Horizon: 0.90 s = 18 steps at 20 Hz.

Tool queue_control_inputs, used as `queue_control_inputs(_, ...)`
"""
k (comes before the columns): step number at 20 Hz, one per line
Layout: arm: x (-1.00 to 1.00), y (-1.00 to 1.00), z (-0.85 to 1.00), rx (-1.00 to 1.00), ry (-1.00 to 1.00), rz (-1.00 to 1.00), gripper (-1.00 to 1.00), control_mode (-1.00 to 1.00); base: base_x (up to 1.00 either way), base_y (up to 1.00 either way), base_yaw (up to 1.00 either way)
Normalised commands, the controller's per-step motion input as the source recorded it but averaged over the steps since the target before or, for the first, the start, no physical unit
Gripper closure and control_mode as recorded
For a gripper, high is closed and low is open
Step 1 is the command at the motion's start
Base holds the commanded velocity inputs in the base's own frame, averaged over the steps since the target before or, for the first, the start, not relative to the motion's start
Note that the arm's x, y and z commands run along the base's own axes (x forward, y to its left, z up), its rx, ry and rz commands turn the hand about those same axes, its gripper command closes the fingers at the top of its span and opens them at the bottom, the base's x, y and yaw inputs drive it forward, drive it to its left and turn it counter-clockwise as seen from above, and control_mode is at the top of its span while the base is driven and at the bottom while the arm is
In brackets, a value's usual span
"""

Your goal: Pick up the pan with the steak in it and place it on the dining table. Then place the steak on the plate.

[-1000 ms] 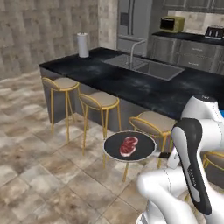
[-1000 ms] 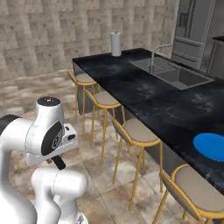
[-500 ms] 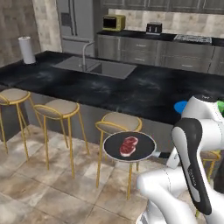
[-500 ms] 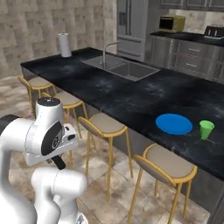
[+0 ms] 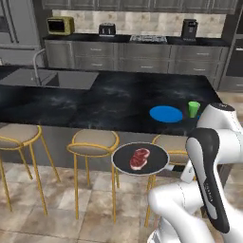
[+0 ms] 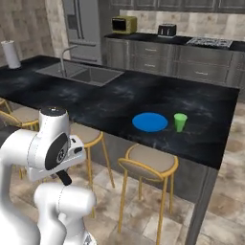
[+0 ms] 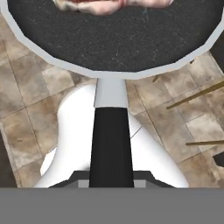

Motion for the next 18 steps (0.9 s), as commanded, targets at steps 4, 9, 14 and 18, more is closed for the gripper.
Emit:
queue_control_inputs(4,0.00,0.00,0.00,0.00,0.00,0.00,1.00,1.00,0.08,0.08,-0.46)
queue_control_inputs(9,0.00,0.00,0.00,0.00,0.00,0.00,1.00,1.00,0.08,0.08,-0.46)
queue_control_inputs(14,0.00,0.00,0.00,0.00,0.00,0.00,1.00,1.00,0.07,0.09,-0.44)
queue_control_inputs(18,0.00,0.00,0.00,0.00,0.00,0.00,1.00,1.00,0.00,0.03,-0.10)
